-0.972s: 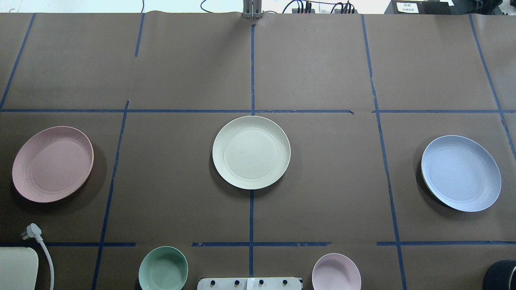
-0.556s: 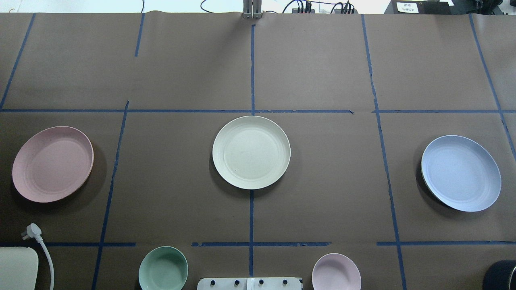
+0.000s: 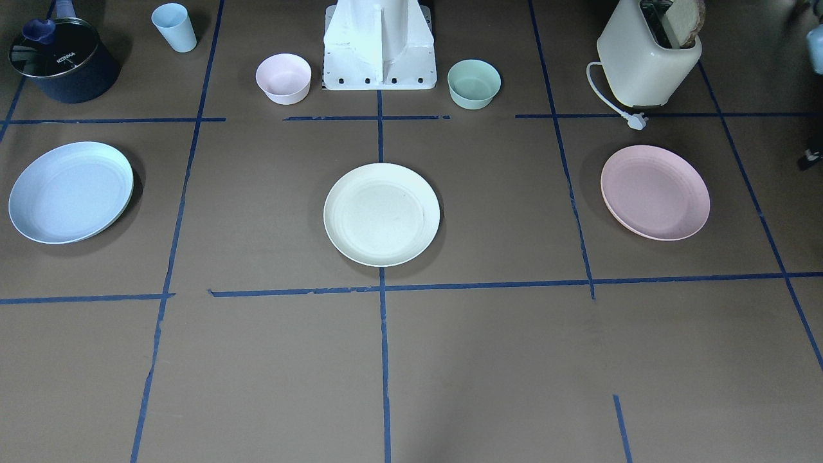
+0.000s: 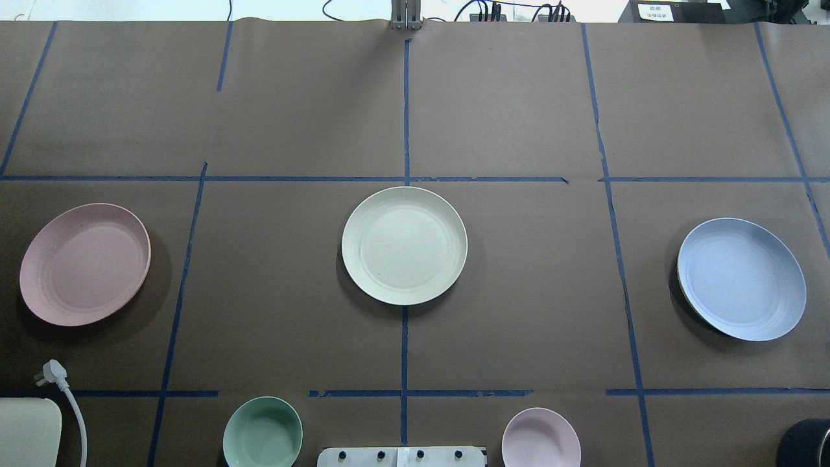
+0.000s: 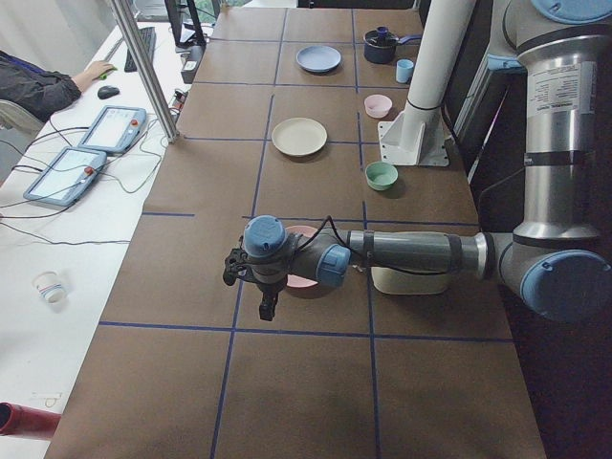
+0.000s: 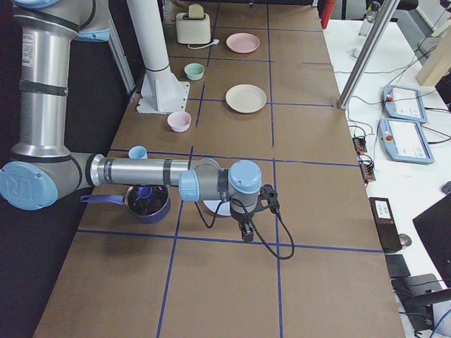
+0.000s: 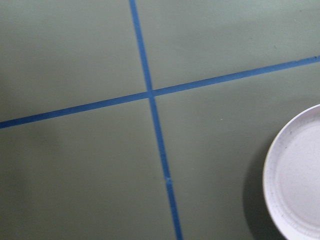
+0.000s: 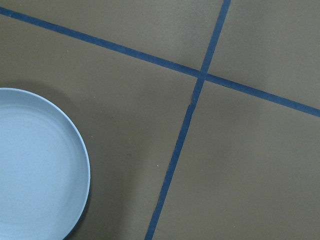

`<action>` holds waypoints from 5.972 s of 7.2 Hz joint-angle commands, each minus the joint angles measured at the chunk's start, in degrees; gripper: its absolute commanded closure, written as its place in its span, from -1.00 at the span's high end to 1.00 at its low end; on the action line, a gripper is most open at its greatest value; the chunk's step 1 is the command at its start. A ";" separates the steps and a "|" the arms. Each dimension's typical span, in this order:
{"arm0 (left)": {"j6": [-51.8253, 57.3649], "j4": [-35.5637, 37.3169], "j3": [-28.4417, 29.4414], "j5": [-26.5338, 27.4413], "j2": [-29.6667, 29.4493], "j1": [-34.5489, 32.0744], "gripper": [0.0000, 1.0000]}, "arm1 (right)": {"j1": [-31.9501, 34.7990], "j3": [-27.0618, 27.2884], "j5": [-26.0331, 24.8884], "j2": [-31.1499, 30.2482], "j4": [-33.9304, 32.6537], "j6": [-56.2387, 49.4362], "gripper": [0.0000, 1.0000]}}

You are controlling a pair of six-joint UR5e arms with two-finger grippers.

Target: Stack three plates with pink and blue

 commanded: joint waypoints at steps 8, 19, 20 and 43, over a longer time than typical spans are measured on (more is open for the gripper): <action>-38.04 -30.31 8.48 7.76 0.88 20.78 -1.00 | -0.41 0.03 0.09 0.00 0.77 0.91 1.00; -72.75 -12.96 -2.34 17.73 -31.34 40.60 -1.00 | -0.41 0.03 0.17 0.00 0.77 0.91 1.00; -72.76 -10.39 -1.64 21.44 -33.37 44.47 -1.00 | -0.41 0.03 0.09 0.00 0.77 0.91 1.00; 15.31 19.17 -8.05 -3.57 5.19 -10.15 1.00 | -19.54 -14.99 -0.26 -3.96 49.52 50.99 0.98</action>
